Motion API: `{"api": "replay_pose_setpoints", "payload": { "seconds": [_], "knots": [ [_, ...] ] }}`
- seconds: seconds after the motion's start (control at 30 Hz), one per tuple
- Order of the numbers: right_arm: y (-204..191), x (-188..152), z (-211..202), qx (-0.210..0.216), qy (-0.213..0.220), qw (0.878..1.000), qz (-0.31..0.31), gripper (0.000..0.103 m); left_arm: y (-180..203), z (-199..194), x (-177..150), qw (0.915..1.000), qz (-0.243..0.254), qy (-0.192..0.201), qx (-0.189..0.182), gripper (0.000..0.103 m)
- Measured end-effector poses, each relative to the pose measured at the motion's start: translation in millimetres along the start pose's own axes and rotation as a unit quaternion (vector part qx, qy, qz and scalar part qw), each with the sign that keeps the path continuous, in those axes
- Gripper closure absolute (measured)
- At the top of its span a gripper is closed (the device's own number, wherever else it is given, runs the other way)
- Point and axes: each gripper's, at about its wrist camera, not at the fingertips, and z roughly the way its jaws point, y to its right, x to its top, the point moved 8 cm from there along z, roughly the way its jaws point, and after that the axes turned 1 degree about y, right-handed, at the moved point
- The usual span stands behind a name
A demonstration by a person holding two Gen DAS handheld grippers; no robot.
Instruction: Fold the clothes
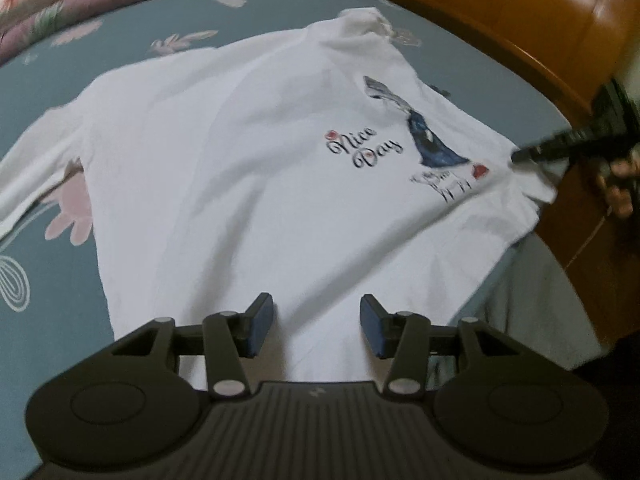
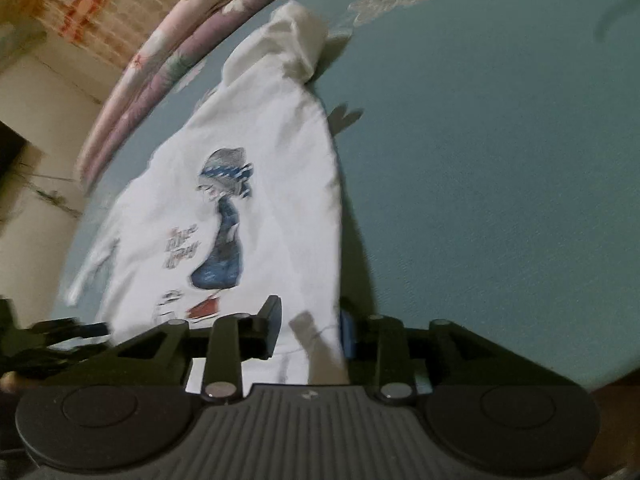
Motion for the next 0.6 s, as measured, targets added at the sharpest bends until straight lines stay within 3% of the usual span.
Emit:
{"api": "replay_pose_setpoints", "payload": {
  "seconds": [0.03, 0.13, 0.23, 0.33, 0.53, 0.6],
  "knots": [
    [-2, 3, -3, -0.025, 0.009, 0.999, -0.019, 0.067, 3, -1, -3, 0.9999, 0.014, -0.001, 0.001, 0.055],
    [-37, -5, -12, -0.039, 0.019, 0.992, -0.116, 0.067, 16, -1, -10, 0.9983, 0.058, -0.003, -0.002, 0.055],
    [-75, -13, -20, -0.048, 0.027, 0.975, -0.216, 0.066, 38, 3, -10, 0.9945, 0.104, 0.003, -0.006, 0.055],
    [-117, -29, 0, -0.007, 0.002, 0.964, -0.267, 0.065, 64, 9, -11, 0.9868, 0.162, 0.008, -0.008, 0.052],
    [-165, -53, 36, 0.042, -0.038, 0.947, -0.317, 0.065, 93, 28, -25, 0.9567, 0.289, 0.014, 0.035, 0.046],
    [-172, -55, 39, 0.044, -0.041, 0.942, -0.329, 0.065, 91, 24, -19, 0.9575, 0.284, 0.028, 0.039, 0.047]
  ]
}}
